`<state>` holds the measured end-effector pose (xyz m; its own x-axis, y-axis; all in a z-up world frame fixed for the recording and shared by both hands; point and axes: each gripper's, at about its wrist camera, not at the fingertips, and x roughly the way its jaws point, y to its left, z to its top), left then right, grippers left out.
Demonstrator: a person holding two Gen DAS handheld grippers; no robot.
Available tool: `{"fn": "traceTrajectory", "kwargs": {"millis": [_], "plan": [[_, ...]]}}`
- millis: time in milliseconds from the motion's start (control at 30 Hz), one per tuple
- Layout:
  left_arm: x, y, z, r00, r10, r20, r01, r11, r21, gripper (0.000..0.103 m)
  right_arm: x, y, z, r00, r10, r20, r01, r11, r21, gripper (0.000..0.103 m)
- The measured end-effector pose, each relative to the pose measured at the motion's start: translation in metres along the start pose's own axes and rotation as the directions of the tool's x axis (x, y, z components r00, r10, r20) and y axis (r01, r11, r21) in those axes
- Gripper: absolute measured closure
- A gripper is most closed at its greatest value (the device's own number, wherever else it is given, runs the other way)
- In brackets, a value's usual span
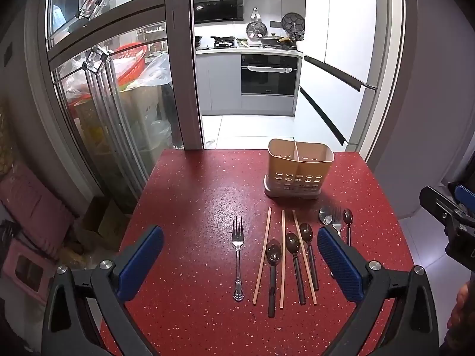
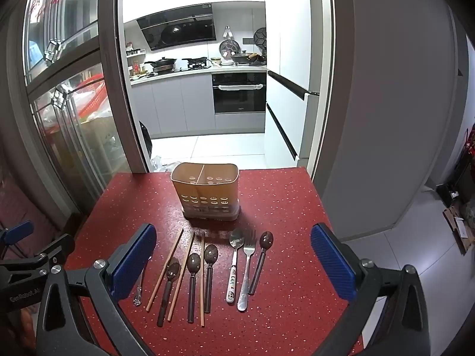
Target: Organize utensils
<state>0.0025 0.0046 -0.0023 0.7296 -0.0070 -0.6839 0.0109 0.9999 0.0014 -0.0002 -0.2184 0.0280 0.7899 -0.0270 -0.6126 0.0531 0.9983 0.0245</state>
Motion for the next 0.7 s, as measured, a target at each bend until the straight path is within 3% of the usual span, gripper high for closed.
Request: {"fn": "traceTrajectory", "kwargs": {"millis": [700], "plan": [[0.001, 0.0016, -0.0013, 1.0, -0.003, -0.003, 0.003, 1.0, -0.002, 0.0, -0.0007, 0.0021, 0.0009, 1.0, -0.002, -0.001, 0.002, 1.0, 0.001, 0.0]]}}
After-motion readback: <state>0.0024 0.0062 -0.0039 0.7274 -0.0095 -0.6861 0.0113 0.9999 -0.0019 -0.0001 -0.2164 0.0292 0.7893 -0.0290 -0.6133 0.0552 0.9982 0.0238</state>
